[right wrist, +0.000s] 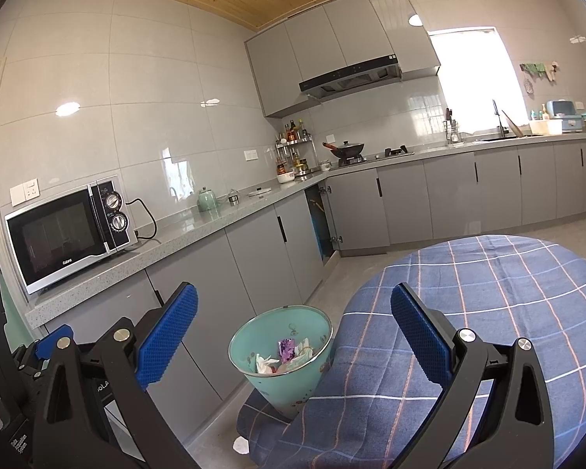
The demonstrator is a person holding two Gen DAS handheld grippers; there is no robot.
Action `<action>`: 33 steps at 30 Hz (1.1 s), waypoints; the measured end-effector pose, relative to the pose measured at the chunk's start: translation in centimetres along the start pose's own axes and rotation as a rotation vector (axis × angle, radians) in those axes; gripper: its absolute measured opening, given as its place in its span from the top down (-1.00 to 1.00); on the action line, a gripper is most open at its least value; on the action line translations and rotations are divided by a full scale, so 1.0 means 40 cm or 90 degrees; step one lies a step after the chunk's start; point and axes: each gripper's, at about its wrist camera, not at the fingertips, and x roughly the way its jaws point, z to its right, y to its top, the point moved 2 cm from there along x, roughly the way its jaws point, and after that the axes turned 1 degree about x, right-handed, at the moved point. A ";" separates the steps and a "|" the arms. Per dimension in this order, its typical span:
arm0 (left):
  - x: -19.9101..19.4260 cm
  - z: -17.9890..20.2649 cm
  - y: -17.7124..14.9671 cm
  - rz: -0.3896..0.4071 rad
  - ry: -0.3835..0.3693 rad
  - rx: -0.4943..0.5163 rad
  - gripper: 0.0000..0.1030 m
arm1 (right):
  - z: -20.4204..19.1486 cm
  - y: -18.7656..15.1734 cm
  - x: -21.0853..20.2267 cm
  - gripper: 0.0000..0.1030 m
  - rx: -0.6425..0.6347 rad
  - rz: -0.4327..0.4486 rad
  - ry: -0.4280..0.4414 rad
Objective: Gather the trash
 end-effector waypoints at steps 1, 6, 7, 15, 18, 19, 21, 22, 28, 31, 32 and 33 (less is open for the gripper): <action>0.000 0.000 0.000 0.000 0.000 0.000 -0.91 | 0.000 0.001 0.000 -0.89 0.000 0.000 0.000; 0.002 0.000 -0.002 -0.002 0.000 0.000 -0.91 | 0.001 0.003 -0.001 -0.89 -0.001 0.002 -0.002; 0.002 0.001 -0.002 -0.002 0.000 0.001 -0.91 | 0.002 0.003 -0.002 -0.89 0.000 0.002 -0.002; 0.002 0.002 -0.003 -0.002 0.001 0.001 -0.91 | 0.002 0.002 -0.001 -0.89 0.001 0.003 -0.002; 0.005 0.005 -0.004 0.000 0.016 0.006 -0.91 | 0.005 0.003 -0.001 -0.89 0.002 0.003 -0.003; 0.007 0.007 -0.005 -0.003 0.016 0.008 -0.91 | 0.006 0.003 -0.002 -0.89 0.003 0.003 -0.004; 0.014 0.008 -0.006 -0.011 0.004 0.007 -0.91 | 0.010 0.002 -0.001 -0.89 0.003 0.002 -0.006; 0.018 0.008 -0.007 -0.016 0.000 0.005 -0.91 | 0.009 0.002 -0.001 -0.89 0.004 0.001 -0.007; 0.021 0.004 -0.006 -0.018 -0.001 -0.002 -0.91 | 0.011 0.004 0.000 -0.89 0.004 0.001 -0.007; 0.017 -0.001 -0.009 -0.017 -0.026 -0.012 -0.91 | 0.007 0.003 -0.002 -0.89 0.000 0.002 -0.008; 0.017 -0.001 -0.010 -0.019 -0.042 -0.019 -0.91 | 0.006 0.003 -0.002 -0.89 -0.001 0.002 -0.008; 0.016 0.000 -0.011 -0.020 -0.057 -0.023 -0.91 | 0.006 0.003 -0.001 -0.89 -0.001 0.001 -0.008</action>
